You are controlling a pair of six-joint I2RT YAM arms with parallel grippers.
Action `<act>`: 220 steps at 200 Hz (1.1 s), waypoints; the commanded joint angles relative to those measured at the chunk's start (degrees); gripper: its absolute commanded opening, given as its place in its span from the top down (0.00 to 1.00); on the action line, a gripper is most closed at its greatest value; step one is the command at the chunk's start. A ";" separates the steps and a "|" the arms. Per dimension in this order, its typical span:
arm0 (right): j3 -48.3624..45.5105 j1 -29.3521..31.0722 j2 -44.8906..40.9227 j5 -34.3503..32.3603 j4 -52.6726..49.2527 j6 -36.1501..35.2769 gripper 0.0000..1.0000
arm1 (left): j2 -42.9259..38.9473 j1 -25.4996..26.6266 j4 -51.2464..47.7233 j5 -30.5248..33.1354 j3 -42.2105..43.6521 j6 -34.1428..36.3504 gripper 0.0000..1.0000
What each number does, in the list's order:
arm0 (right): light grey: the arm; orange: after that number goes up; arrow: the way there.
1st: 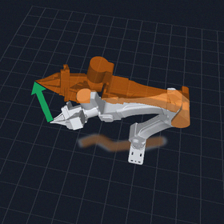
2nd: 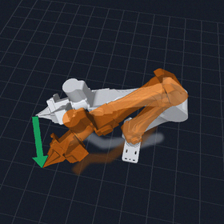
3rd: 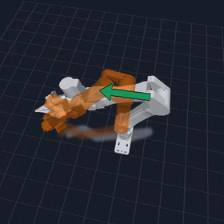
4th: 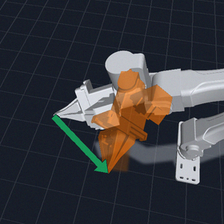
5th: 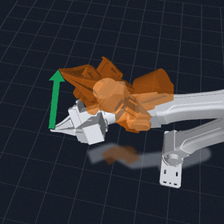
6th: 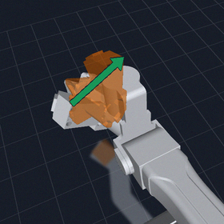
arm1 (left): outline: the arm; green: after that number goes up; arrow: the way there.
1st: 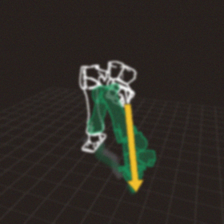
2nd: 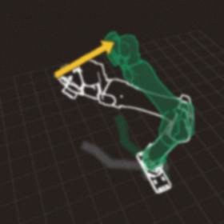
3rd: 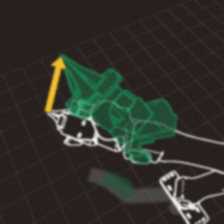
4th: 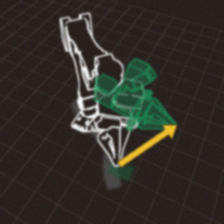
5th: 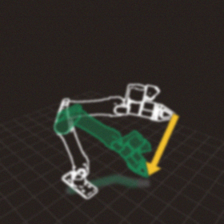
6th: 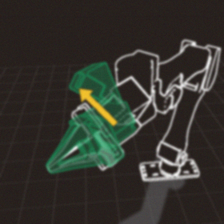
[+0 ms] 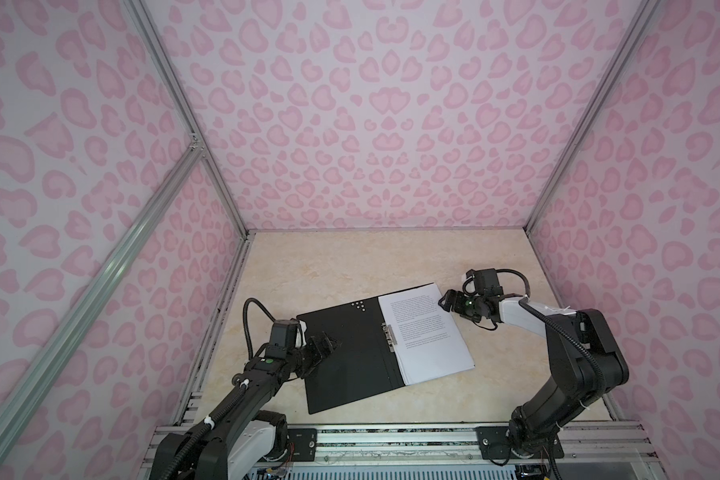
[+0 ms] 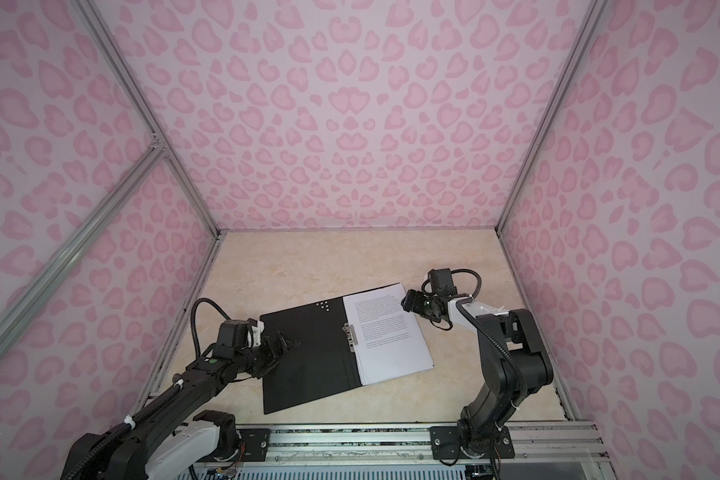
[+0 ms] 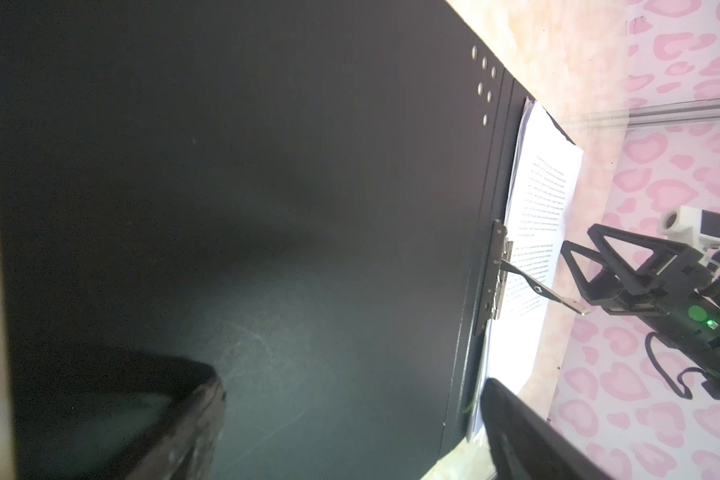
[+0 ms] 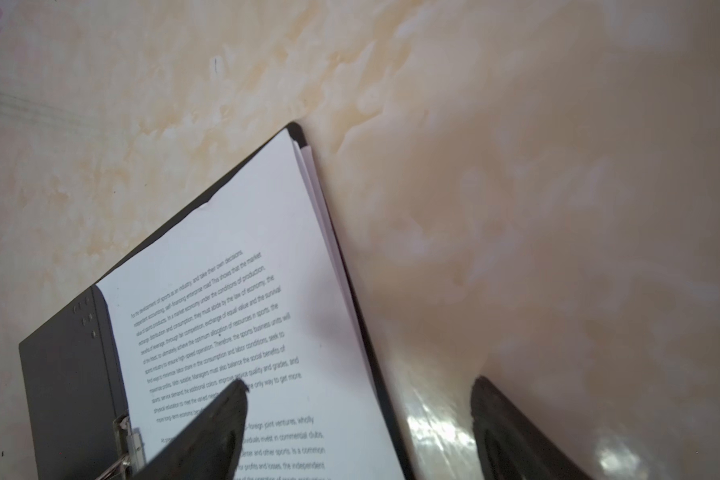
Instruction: Put the files into the folder
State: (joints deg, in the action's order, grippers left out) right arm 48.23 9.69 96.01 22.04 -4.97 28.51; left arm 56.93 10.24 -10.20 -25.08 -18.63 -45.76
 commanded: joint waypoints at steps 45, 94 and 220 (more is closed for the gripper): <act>-3.44 5.88 -4.35 -1.83 -2.55 7.46 0.15 | -0.32 0.04 1.22 0.72 0.27 -0.28 0.03; -4.51 8.12 -8.67 -5.11 -3.18 10.50 0.15 | -1.05 0.04 1.15 0.62 0.55 -0.54 0.03; 5.03 29.37 -17.65 -21.56 -12.54 29.78 0.02 | -2.17 0.02 1.03 0.74 0.70 -0.43 0.03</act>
State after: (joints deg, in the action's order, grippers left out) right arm 51.51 31.68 78.41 7.77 -15.11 43.55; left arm 54.59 10.24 -9.72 -24.64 -18.06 -46.39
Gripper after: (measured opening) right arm 0.979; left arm 0.972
